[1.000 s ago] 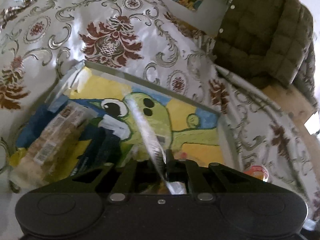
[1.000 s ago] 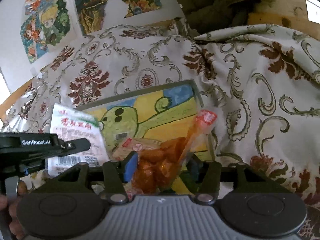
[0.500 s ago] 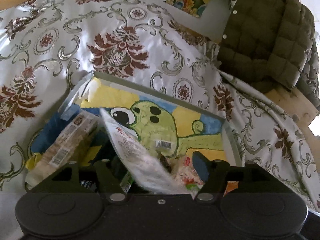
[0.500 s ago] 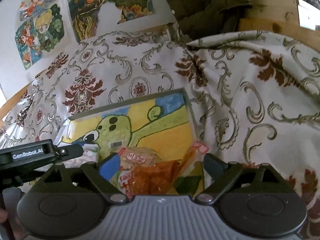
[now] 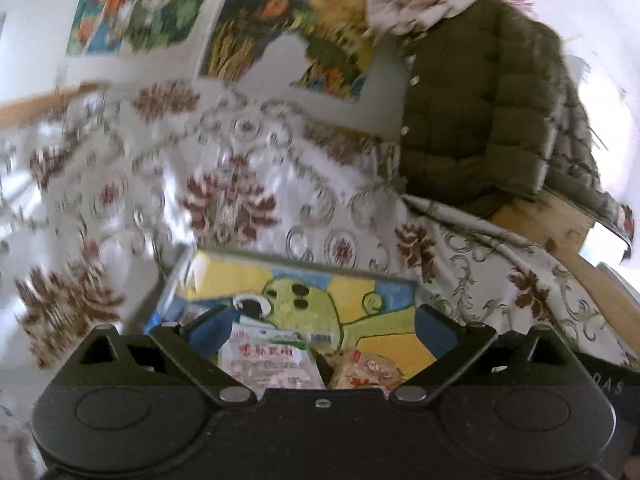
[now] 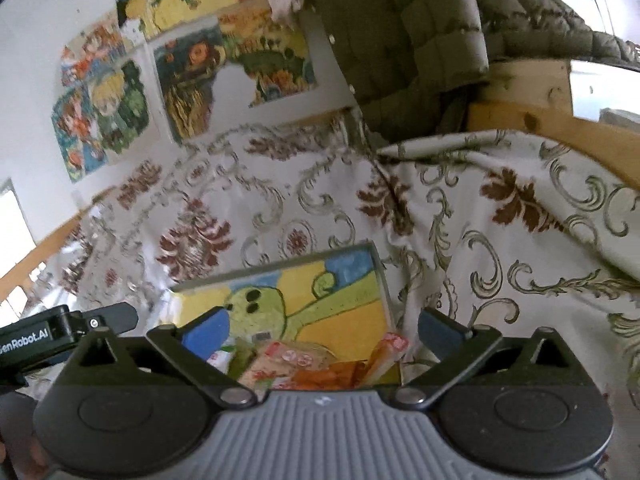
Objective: Organize snacks
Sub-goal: 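Lift both open tools out of the tray and back away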
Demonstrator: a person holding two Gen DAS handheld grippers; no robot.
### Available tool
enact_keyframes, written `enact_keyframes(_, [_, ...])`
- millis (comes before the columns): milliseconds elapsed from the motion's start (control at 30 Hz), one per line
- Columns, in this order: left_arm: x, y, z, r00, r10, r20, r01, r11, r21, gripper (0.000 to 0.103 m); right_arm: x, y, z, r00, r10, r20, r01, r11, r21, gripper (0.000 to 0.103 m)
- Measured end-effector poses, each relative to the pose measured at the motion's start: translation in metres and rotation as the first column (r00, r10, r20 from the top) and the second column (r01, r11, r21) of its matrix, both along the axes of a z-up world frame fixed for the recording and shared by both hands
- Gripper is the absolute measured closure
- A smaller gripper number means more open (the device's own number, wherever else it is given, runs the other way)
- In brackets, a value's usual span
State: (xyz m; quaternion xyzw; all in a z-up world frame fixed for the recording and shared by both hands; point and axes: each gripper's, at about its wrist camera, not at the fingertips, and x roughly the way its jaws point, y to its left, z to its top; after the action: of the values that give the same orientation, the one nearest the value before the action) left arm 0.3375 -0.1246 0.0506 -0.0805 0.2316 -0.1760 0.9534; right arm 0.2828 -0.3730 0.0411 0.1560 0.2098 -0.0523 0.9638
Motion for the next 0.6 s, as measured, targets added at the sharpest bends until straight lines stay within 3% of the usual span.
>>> enact_keyframes(233, [-0.059,0.012,0.022,0.996,0.024,0.092,-0.028,0.999,0.036,0.001,-0.045,0.001,0.024,0.997,0.004,0.08,-0.003,1.0,-0.021,0.0])
enact_keyframes(400, [-0.096,0.023,0.025,0.993,0.052,0.106,-0.056,0.998,0.041,0.001,-0.077,0.005,0.034,0.991,0.031,0.129,-0.025,0.998,-0.052,0.0])
enact_keyframes(600, [-0.138,0.034,0.017,0.992,0.071,0.106,-0.078,0.995,0.066,0.001,-0.112,0.023,0.03,0.991,0.068,0.115,-0.058,0.995,-0.086,0.0])
